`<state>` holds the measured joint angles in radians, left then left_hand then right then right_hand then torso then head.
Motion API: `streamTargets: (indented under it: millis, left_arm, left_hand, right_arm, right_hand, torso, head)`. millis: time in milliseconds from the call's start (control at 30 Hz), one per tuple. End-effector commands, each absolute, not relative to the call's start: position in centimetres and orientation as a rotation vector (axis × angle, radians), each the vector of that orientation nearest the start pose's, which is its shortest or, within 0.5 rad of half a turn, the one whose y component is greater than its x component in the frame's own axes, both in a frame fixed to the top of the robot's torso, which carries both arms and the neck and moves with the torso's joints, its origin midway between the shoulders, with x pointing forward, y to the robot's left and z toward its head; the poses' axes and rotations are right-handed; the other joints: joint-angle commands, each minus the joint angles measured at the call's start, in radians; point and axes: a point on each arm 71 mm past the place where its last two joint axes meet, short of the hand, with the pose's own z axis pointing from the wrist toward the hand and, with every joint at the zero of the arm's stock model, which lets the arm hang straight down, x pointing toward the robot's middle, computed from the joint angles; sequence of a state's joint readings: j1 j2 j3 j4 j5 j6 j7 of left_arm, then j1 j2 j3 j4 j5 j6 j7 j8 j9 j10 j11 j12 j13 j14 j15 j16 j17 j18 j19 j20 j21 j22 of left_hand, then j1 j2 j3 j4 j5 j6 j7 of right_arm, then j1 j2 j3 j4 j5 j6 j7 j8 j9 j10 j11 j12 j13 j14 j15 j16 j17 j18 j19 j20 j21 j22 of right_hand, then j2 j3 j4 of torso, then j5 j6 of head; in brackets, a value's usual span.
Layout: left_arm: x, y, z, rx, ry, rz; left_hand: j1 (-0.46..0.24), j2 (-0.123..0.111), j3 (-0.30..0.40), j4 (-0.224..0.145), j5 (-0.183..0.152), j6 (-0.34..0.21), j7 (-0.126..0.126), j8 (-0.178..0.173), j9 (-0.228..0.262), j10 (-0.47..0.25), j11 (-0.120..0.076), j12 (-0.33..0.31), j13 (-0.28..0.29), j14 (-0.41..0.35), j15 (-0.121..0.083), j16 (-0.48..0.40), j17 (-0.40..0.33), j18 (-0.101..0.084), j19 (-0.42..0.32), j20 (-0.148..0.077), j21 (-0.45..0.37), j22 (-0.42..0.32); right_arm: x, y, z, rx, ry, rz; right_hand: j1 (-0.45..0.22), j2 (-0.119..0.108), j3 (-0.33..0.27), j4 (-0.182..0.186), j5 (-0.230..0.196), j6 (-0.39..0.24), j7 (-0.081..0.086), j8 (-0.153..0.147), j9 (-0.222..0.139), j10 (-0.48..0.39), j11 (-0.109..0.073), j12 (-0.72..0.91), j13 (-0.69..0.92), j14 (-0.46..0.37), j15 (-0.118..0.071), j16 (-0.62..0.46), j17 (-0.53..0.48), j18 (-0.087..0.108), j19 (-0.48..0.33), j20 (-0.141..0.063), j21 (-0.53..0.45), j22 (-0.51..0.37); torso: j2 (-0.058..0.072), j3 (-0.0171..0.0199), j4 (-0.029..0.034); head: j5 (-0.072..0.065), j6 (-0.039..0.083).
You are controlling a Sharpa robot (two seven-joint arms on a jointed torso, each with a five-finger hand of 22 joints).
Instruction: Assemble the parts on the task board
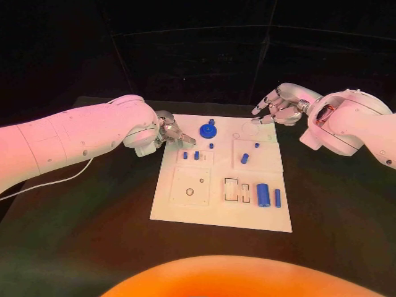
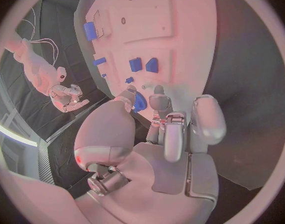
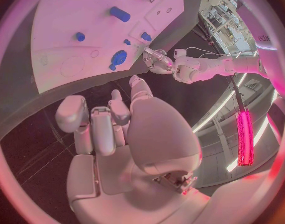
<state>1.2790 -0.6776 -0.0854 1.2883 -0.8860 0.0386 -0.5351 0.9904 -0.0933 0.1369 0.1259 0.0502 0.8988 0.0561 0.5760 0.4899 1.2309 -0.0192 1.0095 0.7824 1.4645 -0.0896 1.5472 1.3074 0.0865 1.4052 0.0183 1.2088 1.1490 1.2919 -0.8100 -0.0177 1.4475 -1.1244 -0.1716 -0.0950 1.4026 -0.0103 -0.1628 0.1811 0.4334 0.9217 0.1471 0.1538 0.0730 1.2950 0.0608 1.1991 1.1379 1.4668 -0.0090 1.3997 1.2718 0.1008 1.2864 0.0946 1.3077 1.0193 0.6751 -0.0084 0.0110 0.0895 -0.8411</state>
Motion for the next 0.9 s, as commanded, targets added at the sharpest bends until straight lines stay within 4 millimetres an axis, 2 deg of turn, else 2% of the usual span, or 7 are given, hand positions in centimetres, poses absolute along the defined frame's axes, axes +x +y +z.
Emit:
streamTargets:
  millis: [33,100,200,267,433,600,900]
  left_arm:
    - [53.0,19.3,-20.1,-0.431,2.072,-0.697]
    - [53.1,18.6,-19.5,-0.393,2.000,-0.800]
    - [53.1,17.5,-18.7,-0.288,1.900,-0.905]
    - [53.0,16.8,-18.3,-0.181,1.847,-0.927]
    - [52.5,14.9,-18.5,0.099,1.778,-0.909]
    - [52.5,13.5,-19.1,0.263,1.751,-0.846]
    - [53.3,12.4,-20.3,0.366,1.818,-0.697]
  left_hand:
    - [0.091,0.020,0.003,-0.029,0.002,-0.050,0.022,-0.025,-0.012,-0.105,0.023,-0.112,-0.129,0.074,0.021,-0.036,0.154,0.027,-0.044,0.014,-0.087,-0.090]
    - [0.196,0.044,0.038,-0.079,0.005,-0.081,0.041,-0.043,-0.024,-0.169,0.035,-0.151,-0.148,0.047,0.032,-0.083,0.075,0.038,-0.069,0.021,-0.137,-0.140]
    - [0.330,0.068,0.124,-0.145,0.002,-0.128,0.087,-0.101,-0.074,-0.327,0.087,-0.295,-0.235,-0.100,0.074,-0.287,-0.206,0.081,-0.238,0.054,-0.418,-0.410]
    - [0.371,0.063,0.158,-0.173,0.002,-0.126,0.096,-0.120,-0.096,-0.358,0.094,-0.342,-0.273,-0.136,0.085,-0.335,-0.268,0.083,-0.246,0.064,-0.433,-0.419]
    - [0.378,0.010,0.217,-0.205,0.001,-0.081,0.094,-0.189,-0.181,-0.343,0.101,-0.431,-0.386,-0.094,0.092,-0.297,-0.236,0.085,-0.192,0.084,-0.386,-0.372]
    - [0.353,-0.022,0.239,-0.206,0.000,-0.038,0.097,-0.225,-0.231,-0.361,0.115,-0.526,-0.483,-0.103,0.101,-0.335,-0.307,0.089,-0.183,0.093,-0.405,-0.391]
    - [0.315,-0.052,0.175,-0.186,0.000,-0.005,0.091,-0.281,-0.291,-0.338,0.109,-0.586,-0.572,-0.003,0.093,-0.238,-0.195,0.054,-0.048,0.086,-0.234,-0.224]
  right_arm:
    - [51.6,-20.5,-14.6,0.089,1.783,0.791]
    - [51.6,-20.6,-14.5,0.090,1.782,0.790]
    - [51.7,-20.6,-14.5,0.091,1.781,0.789]
    - [51.7,-20.6,-14.5,0.091,1.780,0.789]
    - [51.7,-20.5,-14.6,0.089,1.781,0.791]
    - [51.7,-20.3,-14.6,0.086,1.781,0.795]
    - [51.8,-20.2,-14.6,0.086,1.782,0.796]
  right_hand:
    - [0.011,0.001,-0.002,0.004,0.004,-0.007,0.001,0.005,-0.001,-0.007,-0.001,-0.007,-0.001,0.044,-0.008,-0.002,-0.001,0.009,-0.003,-0.004,-0.006,-0.001]
    - [0.011,0.001,-0.002,0.004,0.004,-0.007,0.001,0.005,-0.001,-0.007,-0.001,-0.007,-0.001,0.044,-0.008,-0.002,-0.001,0.009,-0.003,-0.004,-0.006,-0.001]
    - [0.011,0.001,-0.002,0.004,0.004,-0.007,0.001,0.005,-0.001,-0.007,-0.001,-0.007,-0.001,0.044,-0.008,-0.002,-0.001,0.009,-0.003,-0.004,-0.006,-0.001]
    - [0.011,0.002,-0.002,0.005,0.005,-0.008,0.001,0.005,-0.001,-0.007,-0.001,-0.006,-0.001,0.044,-0.008,-0.002,-0.001,0.009,-0.003,-0.004,-0.007,-0.002]
    - [0.011,0.002,-0.002,0.005,0.005,-0.008,0.001,0.005,-0.001,-0.007,-0.001,-0.006,-0.001,0.044,-0.008,-0.002,0.000,0.009,-0.003,-0.004,-0.007,-0.002]
    - [0.012,0.003,-0.002,0.005,0.005,-0.008,0.001,0.005,-0.001,-0.007,-0.001,-0.006,-0.001,0.044,-0.008,-0.002,-0.001,0.009,-0.003,-0.004,-0.007,-0.002]
    - [0.012,0.003,-0.002,0.005,0.005,-0.008,0.001,0.005,-0.001,-0.007,-0.001,-0.006,-0.001,0.044,-0.008,-0.002,-0.001,0.009,-0.003,-0.004,-0.007,-0.002]
  torso:
    - [0.000,0.0005,0.0005]
    - [0.000,0.0011,0.0012]
    - [0.000,0.0014,0.0008]
    - [0.000,0.0012,-0.0003]
    - [0.001,-0.0002,-0.0020]
    - [0.001,0.0002,-0.0012]
    - [0.001,0.0008,-0.0010]
  head:
    - [-0.005,0.005]
    - [-0.011,0.010]
    - [-0.013,0.013]
    - [-0.014,0.017]
    - [-0.017,0.023]
    - [-0.020,0.026]
    - [-0.022,0.025]
